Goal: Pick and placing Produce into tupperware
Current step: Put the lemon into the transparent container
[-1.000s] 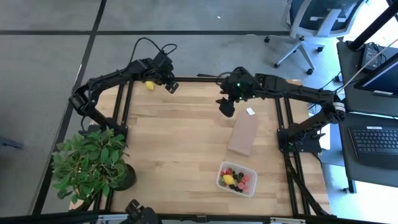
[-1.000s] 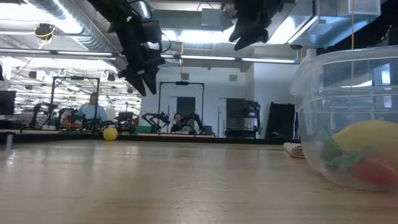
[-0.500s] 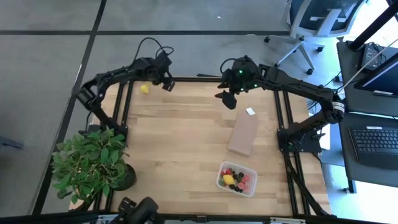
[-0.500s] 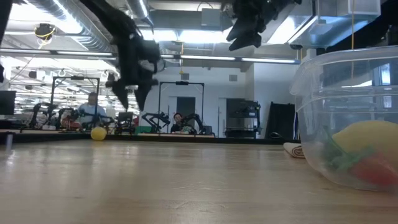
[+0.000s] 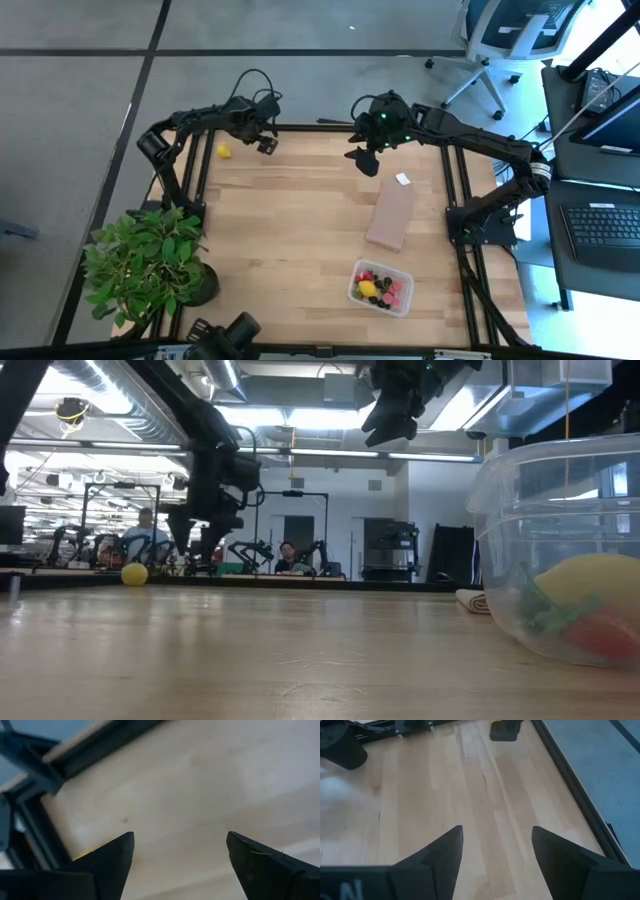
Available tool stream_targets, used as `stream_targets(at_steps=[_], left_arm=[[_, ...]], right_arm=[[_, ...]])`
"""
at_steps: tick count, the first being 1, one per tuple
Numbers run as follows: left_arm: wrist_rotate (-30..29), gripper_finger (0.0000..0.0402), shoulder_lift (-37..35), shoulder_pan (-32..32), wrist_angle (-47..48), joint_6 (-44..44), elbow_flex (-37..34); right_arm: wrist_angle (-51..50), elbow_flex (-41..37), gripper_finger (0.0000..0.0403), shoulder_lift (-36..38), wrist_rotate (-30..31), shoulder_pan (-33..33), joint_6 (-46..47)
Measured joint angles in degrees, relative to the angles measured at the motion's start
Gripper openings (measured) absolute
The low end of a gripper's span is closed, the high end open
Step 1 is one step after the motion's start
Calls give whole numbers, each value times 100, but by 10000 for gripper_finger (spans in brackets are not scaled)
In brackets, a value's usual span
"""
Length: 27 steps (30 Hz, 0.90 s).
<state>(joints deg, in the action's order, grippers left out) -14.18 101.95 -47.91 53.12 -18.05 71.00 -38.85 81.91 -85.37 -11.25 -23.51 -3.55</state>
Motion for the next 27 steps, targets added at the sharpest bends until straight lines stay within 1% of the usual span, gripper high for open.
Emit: stream_targets(at_steps=[4,6,13,19,22,27], left_arm=[[-30,307,2,-33,472,83,0],[-153,307,4,-47,631,221,-2],[-489,307,2,-30,1059,968,-1],[-496,307,2,7,1650,1382,0],[-495,307,2,35,1679,1425,-50],[-355,307,2,109,1681,1713,-425]], right_arm=[[0,0,238,-8,0,0,0],[-2,0,238,-8,0,0,0],[0,0,238,-8,1,4,4],[-1,0,238,-8,4,4,31],[0,0,238,-7,4,4,35],[0,0,238,-6,4,4,44]])
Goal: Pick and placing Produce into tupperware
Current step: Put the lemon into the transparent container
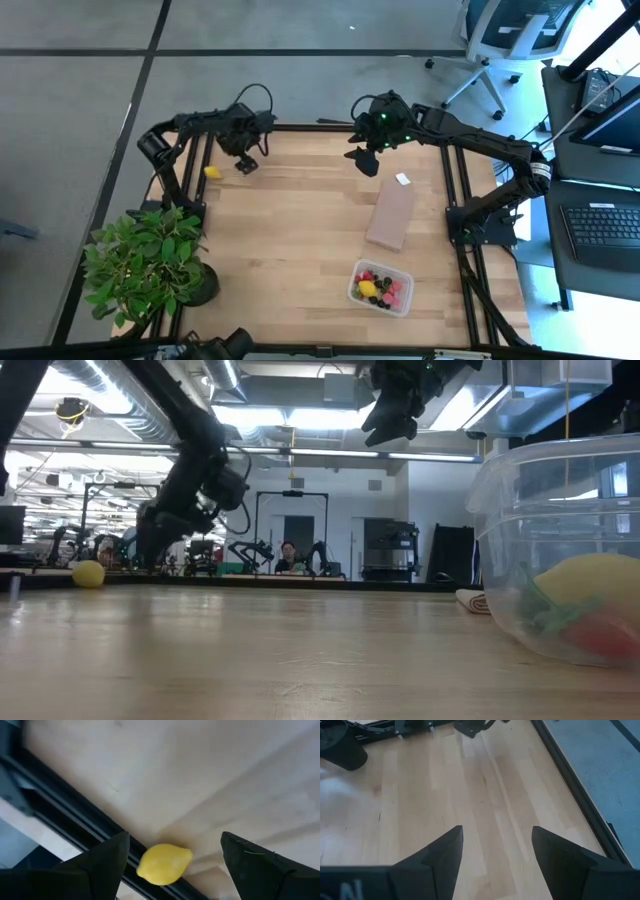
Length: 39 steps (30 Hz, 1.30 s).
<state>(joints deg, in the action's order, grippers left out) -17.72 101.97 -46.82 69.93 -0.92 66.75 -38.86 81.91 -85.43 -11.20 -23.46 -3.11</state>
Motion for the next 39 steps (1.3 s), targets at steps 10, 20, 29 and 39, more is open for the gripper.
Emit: stream_targets(at_steps=[10,20,29,39], left_arm=[[-24,307,0,298,-3,434,-859],[-427,307,0,349,11,11,-1389],[-528,307,0,325,-11,-198,-1671],[-528,306,0,322,-214,-156,-1765]], right_arm=[[5,0,238,0,4,0,-7],[5,0,238,0,4,0,2],[6,0,238,2,4,0,4],[7,0,238,2,4,0,4]])
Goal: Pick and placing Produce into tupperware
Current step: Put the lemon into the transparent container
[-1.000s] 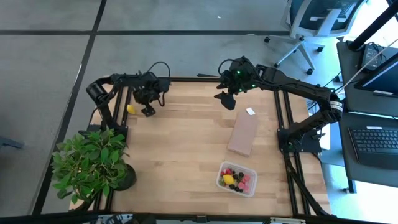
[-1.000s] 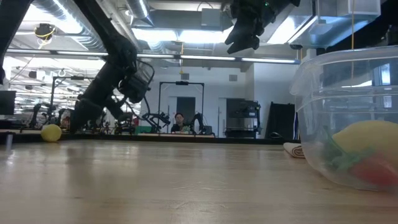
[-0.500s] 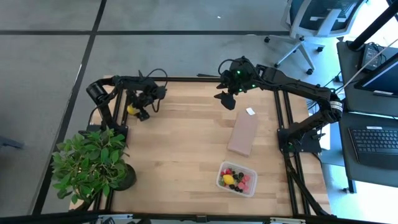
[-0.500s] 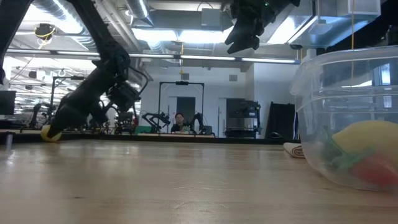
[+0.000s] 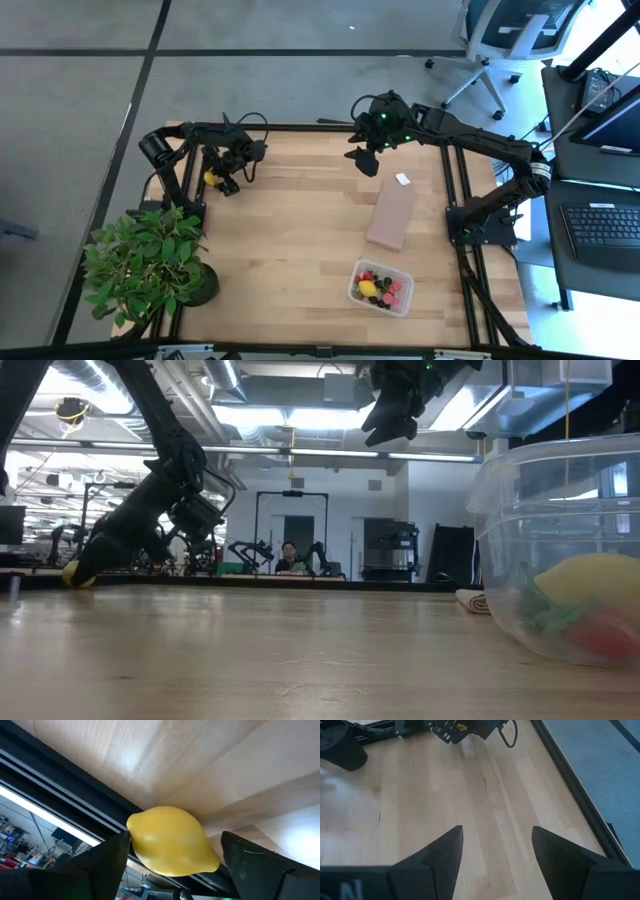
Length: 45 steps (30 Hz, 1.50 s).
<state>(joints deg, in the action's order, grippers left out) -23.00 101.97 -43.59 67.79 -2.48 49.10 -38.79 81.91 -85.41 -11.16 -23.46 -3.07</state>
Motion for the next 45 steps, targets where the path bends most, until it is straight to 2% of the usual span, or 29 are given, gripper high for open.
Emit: stream_targets(at_steps=[13,22,34,40,45], left_arm=[[24,302,0,-3,80,-184,-16],[89,277,-2,4,-123,-187,-327],[90,250,-2,2,-225,-190,-337],[67,211,-2,-2,-223,-39,-327],[197,209,9,-7,-269,24,-256]], right_arm=[[2,0,238,0,0,1,0],[3,0,238,0,-2,2,0],[49,-2,238,2,-2,2,0],[57,-2,238,0,-2,2,0],[135,-2,238,1,-2,2,-7]])
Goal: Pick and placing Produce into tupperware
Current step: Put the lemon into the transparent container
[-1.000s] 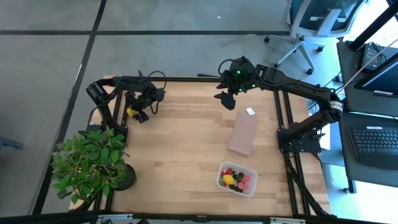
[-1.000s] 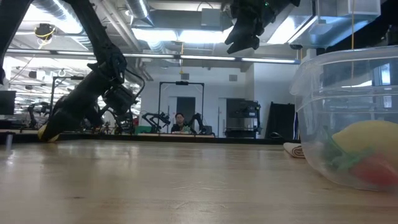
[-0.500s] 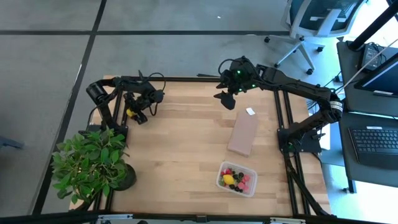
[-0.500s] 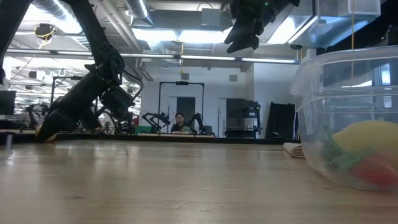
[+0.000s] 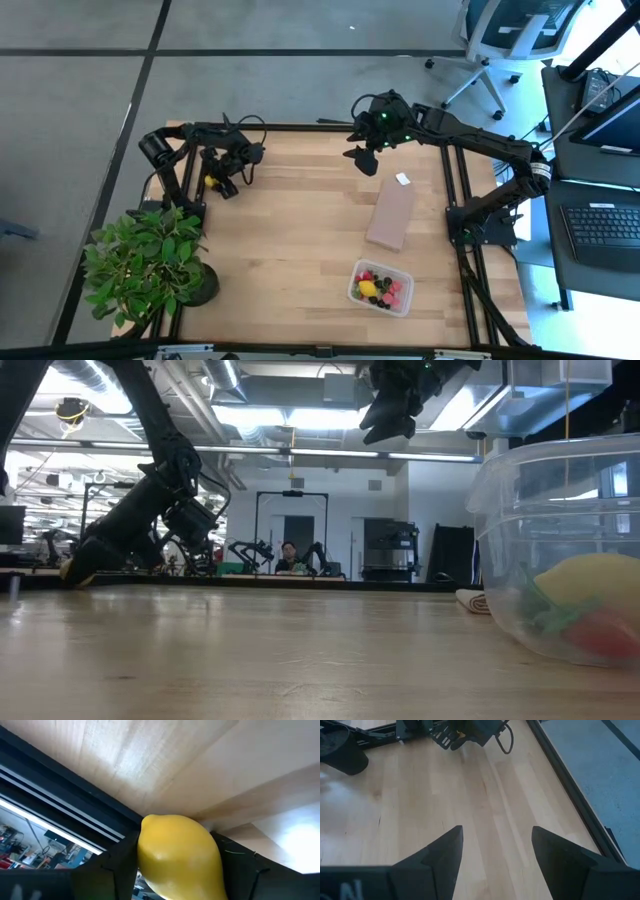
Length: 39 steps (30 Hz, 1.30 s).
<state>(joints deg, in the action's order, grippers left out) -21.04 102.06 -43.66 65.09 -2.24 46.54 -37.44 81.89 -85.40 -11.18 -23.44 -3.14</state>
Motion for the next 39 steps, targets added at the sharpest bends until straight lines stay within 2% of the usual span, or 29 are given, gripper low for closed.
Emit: stream_targets(at_steps=[5,9,13,18,21,26,28,29,31,34,37,39], left_arm=[[9,219,0,0,1,2,7],[24,209,0,0,3,0,14],[483,209,0,11,32,172,105],[1806,209,-7,17,16,543,666],[3083,209,-2,17,-102,795,1264],[5740,209,-4,118,-616,1107,2322],[6480,209,-4,250,-991,1159,2781],[6668,209,-4,341,-1223,1162,3018],[6717,209,-4,559,-1738,1158,3498],[6578,209,-4,969,-2591,1141,4094],[5991,209,-7,1493,-3394,1168,4467],[5563,209,-7,1830,-3670,1256,4589]], right_arm=[[-1,0,238,0,0,-2,4],[-2,0,238,1,1,-1,4],[-3,0,238,1,0,0,-6],[-7,0,238,1,0,0,-20],[-29,0,238,1,0,0,-22],[-285,0,238,10,0,0,39],[-439,0,238,22,-4,0,267],[-508,0,238,25,-9,0,416],[-650,0,238,25,-35,0,805],[-858,0,238,25,-499,4,1435],[-1355,0,238,54,-1055,53,2028],[-1993,0,238,125,-1151,149,2205]])
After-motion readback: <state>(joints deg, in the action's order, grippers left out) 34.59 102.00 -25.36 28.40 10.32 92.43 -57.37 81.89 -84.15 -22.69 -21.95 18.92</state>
